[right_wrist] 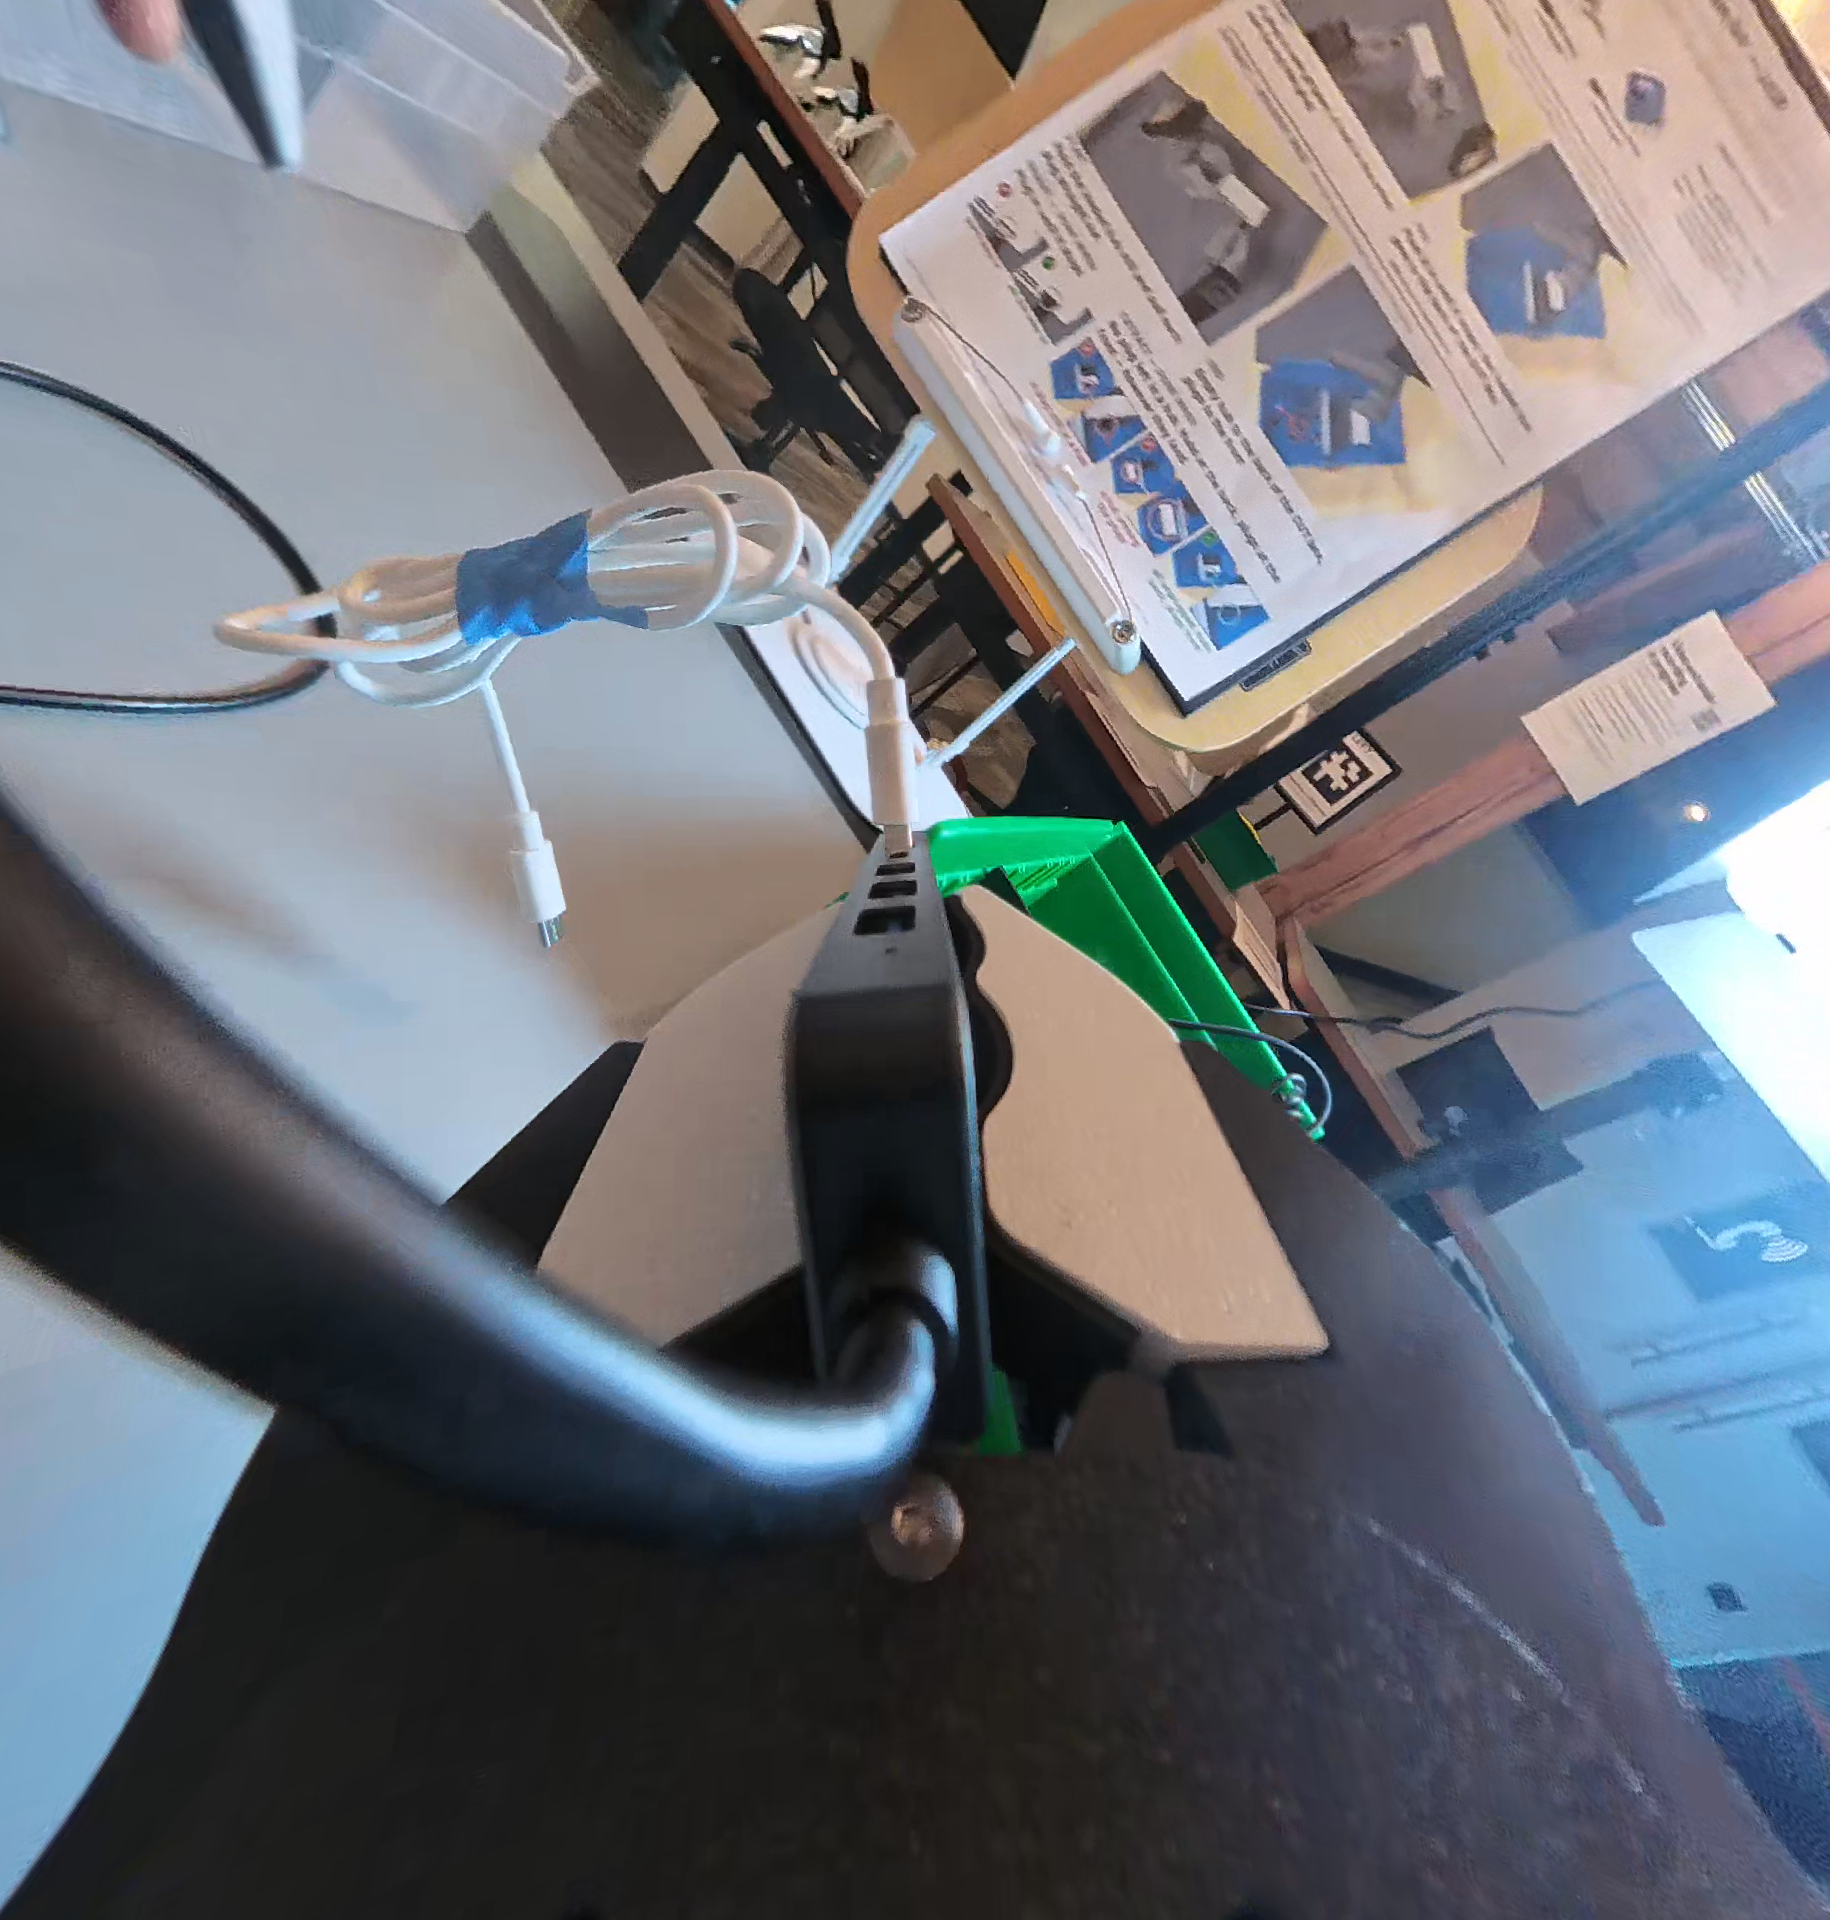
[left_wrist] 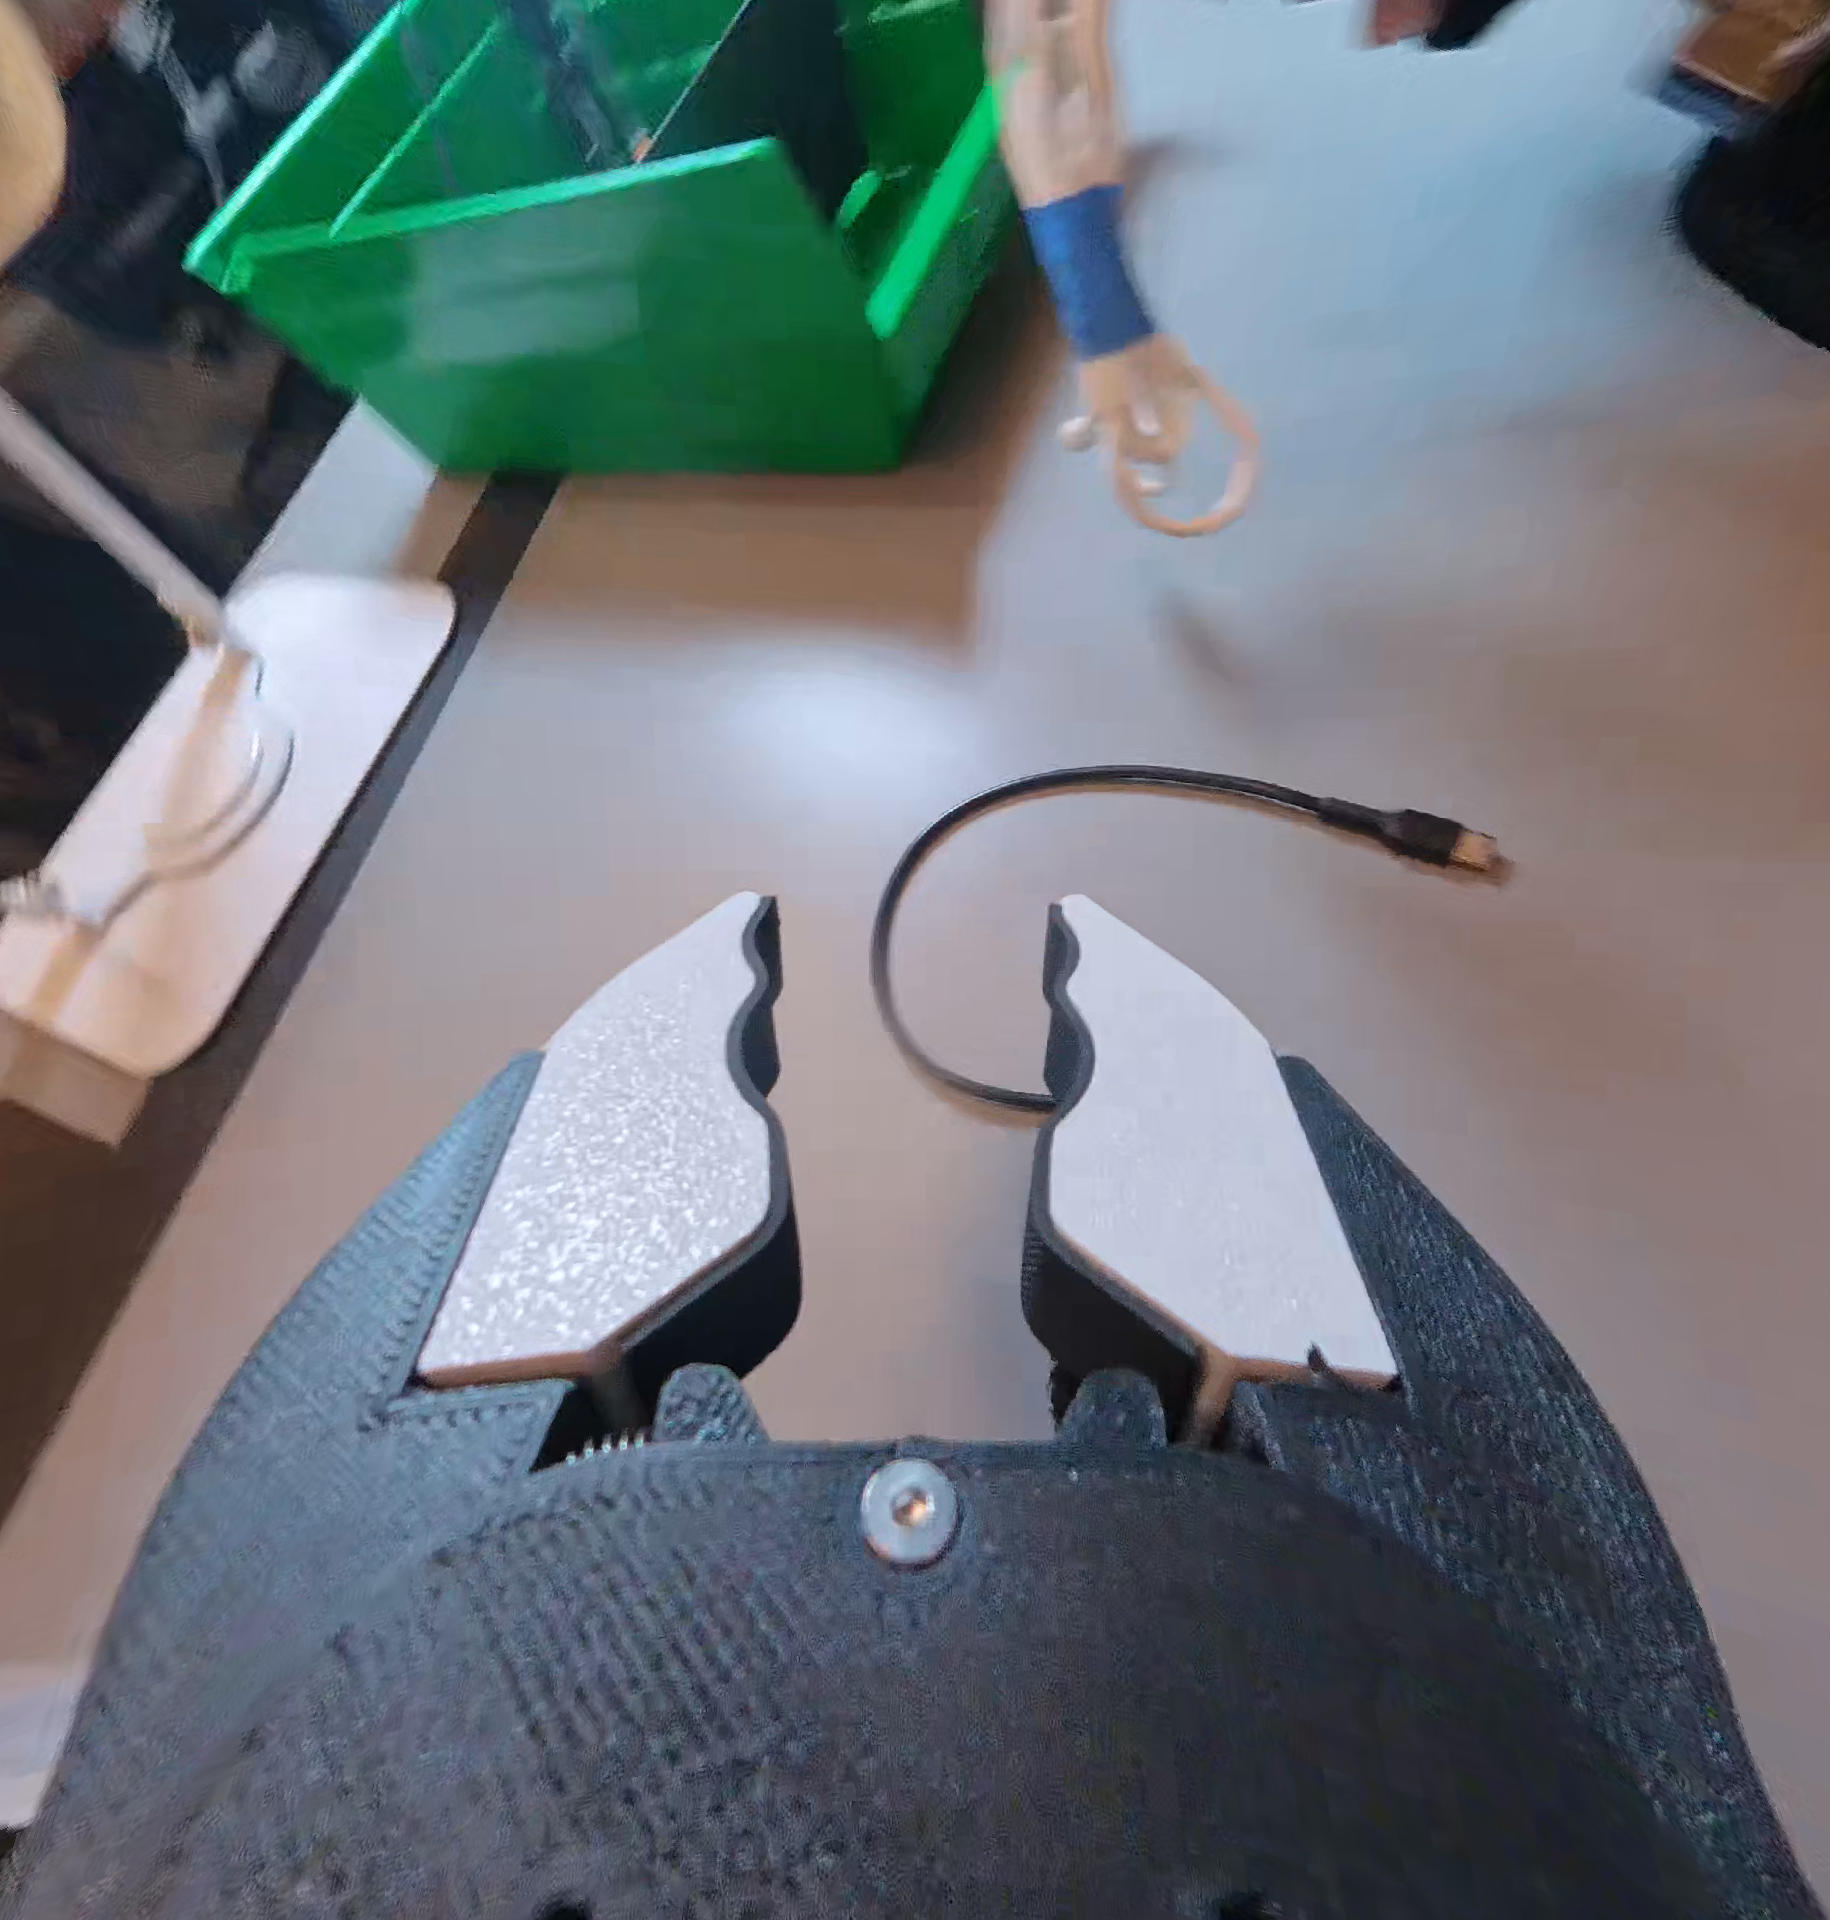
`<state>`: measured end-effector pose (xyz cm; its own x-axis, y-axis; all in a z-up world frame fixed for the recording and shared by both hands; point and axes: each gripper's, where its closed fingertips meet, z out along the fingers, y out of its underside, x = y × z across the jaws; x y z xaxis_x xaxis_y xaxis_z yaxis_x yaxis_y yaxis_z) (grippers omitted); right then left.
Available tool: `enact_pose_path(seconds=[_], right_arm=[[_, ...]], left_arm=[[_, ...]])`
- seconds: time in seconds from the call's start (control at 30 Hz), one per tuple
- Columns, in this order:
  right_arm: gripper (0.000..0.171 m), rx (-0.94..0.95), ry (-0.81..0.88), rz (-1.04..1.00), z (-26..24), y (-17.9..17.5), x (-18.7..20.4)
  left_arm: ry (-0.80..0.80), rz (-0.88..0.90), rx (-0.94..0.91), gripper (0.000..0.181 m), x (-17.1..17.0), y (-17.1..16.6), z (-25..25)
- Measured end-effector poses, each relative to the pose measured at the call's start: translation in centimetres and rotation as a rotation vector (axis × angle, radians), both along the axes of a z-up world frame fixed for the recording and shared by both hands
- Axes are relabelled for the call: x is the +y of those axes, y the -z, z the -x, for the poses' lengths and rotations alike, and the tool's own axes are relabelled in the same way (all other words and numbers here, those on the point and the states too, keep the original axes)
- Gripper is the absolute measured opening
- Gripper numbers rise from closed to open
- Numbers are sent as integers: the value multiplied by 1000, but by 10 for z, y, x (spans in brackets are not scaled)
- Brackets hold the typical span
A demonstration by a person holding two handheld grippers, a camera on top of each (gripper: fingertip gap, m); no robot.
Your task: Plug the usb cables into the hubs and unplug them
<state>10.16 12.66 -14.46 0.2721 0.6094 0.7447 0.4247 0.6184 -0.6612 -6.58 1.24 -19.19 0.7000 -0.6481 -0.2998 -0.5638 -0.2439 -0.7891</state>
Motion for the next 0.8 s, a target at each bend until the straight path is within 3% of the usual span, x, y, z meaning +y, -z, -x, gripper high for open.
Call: enact_pose_path(seconds=[0.23,0.53,0.63,0.8], right_arm=[[13,11,-14,22,2,0,-3],[13,-14,-30,61,6,11,-1],[13,-17,-29,65,6,12,-1],[13,-13,-41,65,4,10,-2]], left_arm=[[219,30,23,43,-21,18,-12],[496,379,241,49,-52,71,-8],[556,441,292,45,-46,73,-11],[595,534,321,21,-47,74,-24]])
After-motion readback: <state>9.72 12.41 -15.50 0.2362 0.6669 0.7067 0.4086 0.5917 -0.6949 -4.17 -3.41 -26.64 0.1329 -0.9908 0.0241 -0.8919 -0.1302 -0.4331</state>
